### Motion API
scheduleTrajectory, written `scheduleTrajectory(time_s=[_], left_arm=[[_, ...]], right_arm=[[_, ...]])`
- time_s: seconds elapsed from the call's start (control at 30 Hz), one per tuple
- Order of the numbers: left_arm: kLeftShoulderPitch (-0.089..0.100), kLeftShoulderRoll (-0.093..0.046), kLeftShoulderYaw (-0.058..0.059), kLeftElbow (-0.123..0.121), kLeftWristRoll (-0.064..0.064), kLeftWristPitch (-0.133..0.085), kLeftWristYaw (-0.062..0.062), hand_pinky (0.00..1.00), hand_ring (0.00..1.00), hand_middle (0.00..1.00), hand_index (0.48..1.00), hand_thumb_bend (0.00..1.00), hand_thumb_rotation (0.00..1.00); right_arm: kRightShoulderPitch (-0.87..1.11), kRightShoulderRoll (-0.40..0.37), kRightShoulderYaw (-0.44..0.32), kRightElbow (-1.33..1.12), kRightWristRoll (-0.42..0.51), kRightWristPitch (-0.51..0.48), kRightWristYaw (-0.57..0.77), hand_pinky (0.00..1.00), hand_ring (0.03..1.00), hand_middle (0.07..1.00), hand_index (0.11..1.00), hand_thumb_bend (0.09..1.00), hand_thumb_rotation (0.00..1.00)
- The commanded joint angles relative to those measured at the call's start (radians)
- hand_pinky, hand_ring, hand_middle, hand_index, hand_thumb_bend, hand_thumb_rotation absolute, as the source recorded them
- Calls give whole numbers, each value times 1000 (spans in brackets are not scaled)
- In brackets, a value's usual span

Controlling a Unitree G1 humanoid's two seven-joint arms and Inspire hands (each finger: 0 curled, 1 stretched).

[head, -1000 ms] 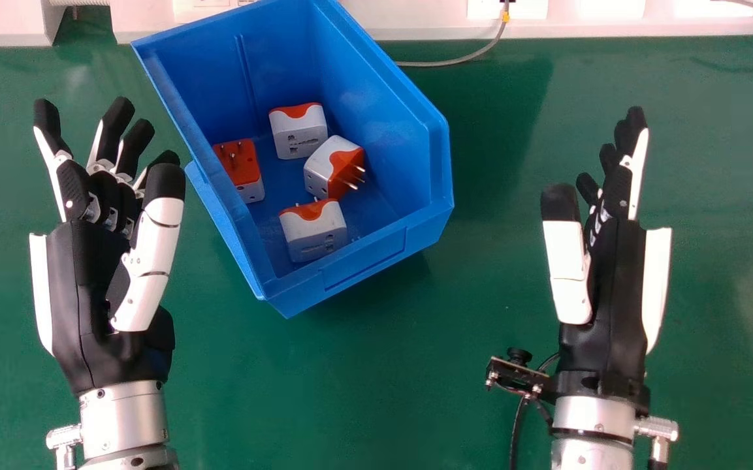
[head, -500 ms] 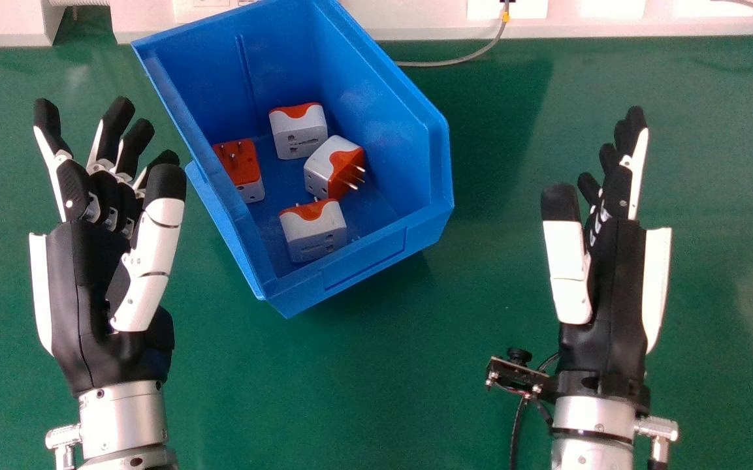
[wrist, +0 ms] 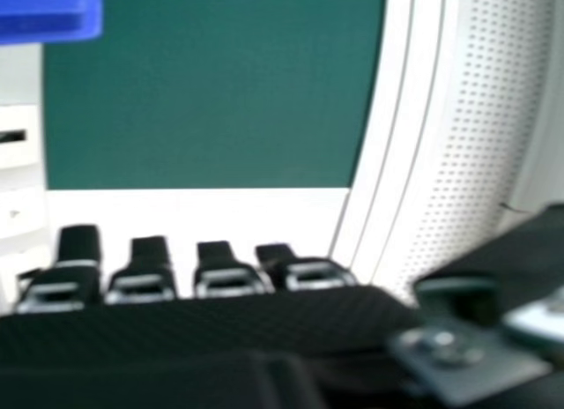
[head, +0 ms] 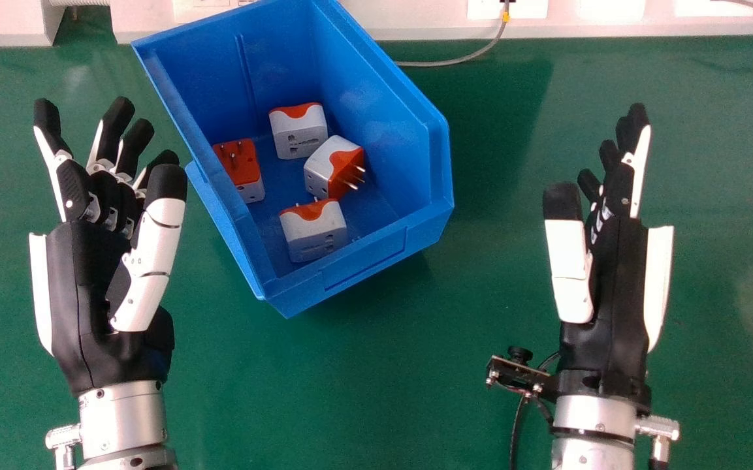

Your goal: Pick all objects and put in blue box

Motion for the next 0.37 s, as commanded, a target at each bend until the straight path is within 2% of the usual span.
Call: scheduleTrajectory(time_s=[0.0,0.33], left_arm=[[-4,-3,1,-20,-1,-12,-3,839,908,924,909,620,453],[-13,-3,3,-19,6,-8,3,839,906,922,905,644,474]], right_arm=[[4,80,16,-33,-4,-22,-9,901,977,997,1000,687,1000],[-1,80,17,-37,-5,-13,-5,911,979,998,1000,685,1000]])
